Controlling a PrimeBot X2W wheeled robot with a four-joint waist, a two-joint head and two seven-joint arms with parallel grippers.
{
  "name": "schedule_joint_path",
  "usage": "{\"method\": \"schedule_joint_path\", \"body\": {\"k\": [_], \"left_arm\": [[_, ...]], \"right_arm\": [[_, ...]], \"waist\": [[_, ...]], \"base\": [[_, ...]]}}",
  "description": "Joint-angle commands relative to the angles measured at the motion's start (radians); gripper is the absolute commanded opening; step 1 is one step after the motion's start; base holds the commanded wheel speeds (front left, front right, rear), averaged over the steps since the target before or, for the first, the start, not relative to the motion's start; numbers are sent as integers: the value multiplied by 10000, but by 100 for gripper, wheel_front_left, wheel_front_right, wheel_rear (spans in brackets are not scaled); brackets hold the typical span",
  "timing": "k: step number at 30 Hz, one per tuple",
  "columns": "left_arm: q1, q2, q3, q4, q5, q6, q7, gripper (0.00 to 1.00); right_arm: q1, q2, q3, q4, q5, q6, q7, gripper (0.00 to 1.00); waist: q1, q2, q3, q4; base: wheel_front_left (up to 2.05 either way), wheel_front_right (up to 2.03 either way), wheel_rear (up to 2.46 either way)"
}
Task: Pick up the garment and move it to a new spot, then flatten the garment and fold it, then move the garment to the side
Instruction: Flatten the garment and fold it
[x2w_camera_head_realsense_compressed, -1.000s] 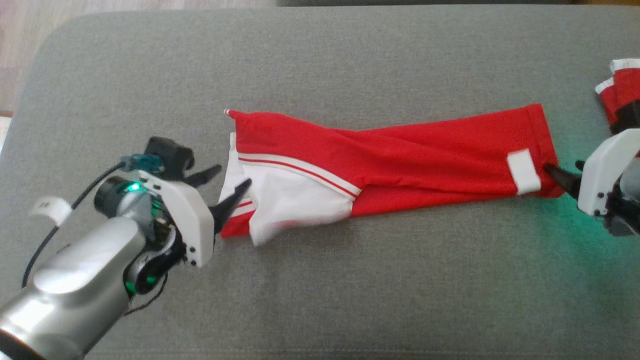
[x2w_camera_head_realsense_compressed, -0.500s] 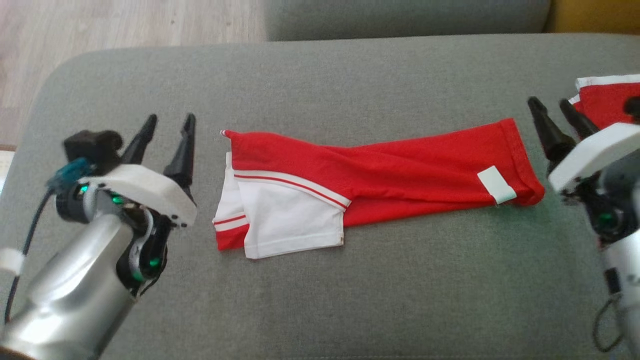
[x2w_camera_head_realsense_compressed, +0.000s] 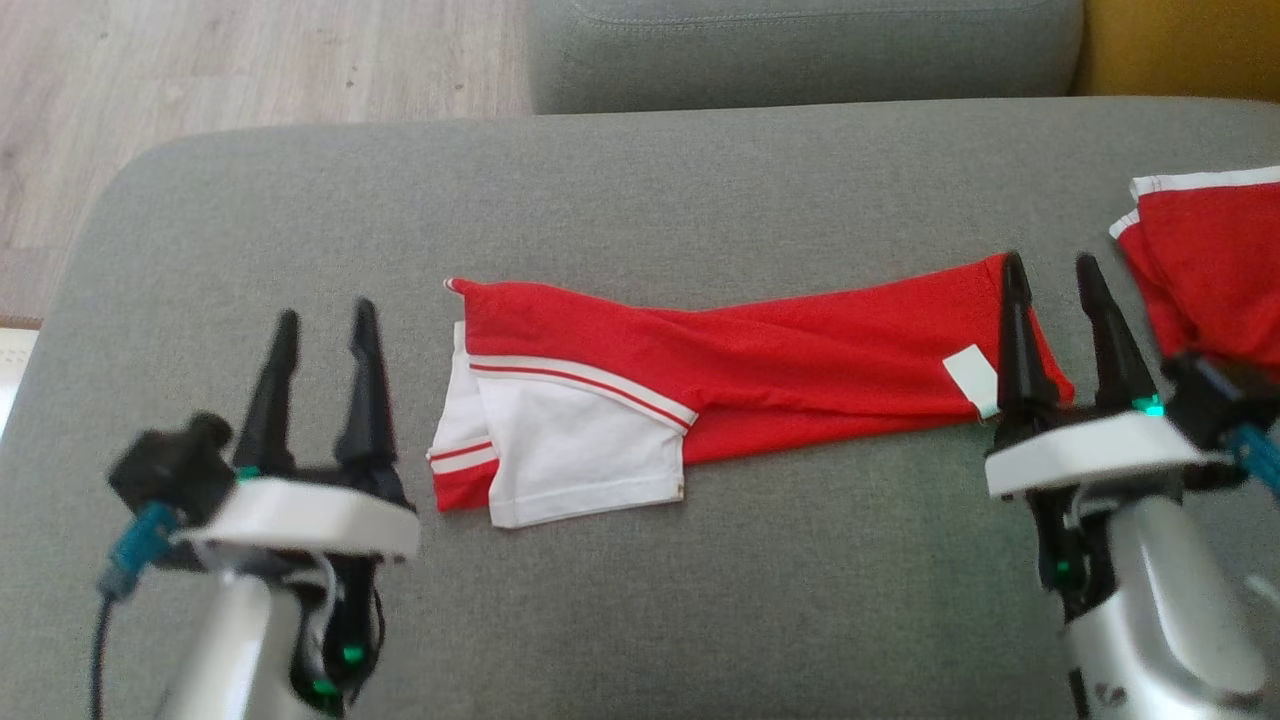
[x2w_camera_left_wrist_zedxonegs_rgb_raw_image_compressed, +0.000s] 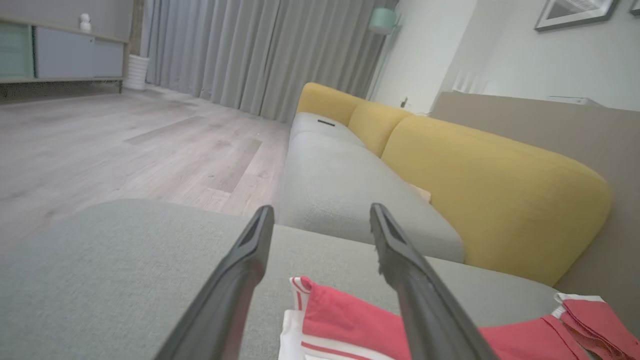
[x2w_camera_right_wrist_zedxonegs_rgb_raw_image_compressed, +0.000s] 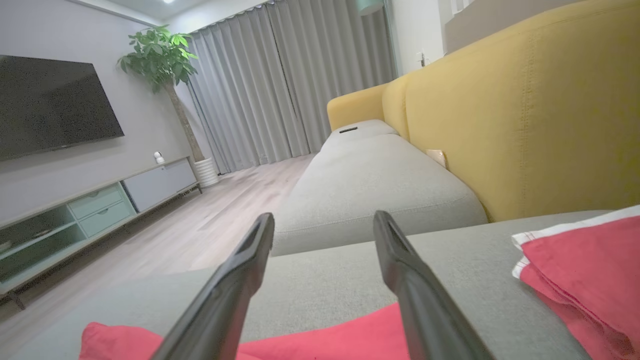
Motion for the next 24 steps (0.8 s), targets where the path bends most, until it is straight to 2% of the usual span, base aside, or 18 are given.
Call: {"method": "schedule_joint_path", "body": {"k": [1, 6, 13, 17, 24], "left_arm": [[-103, -147, 631, -408, 627, -392, -75, 100], [591, -788, 1197, -199, 1941, -1172, -75, 100], [545, -1084, 1567, -46, 2532, -1609, -75, 100], [368, -1105, 1518, 26, 2571, -1704, -75, 100], [95, -1109, 1256, 95, 2357, -1666, -76, 100]], "right_arm": [[-56, 177, -45, -260, -315, -9, -296, 100], [330, 369, -160, -98, -921, -9, -568, 100], [253, 380, -204, 141, -1309, -9, -615, 100], [-27, 381, -659, 630, -1794, -9, -618, 100], [-1183, 381, -2587, 2724, -2623, -9, -286, 100]], "waist": [[1, -1, -29, 19], [1, -1, -41, 73], [1, -1, 214, 237], [1, -1, 488, 371], [1, -1, 1057, 624]], "base": [[0, 0, 0], [0, 0, 0], [0, 0, 0], [0, 0, 0], [0, 0, 0]]}}
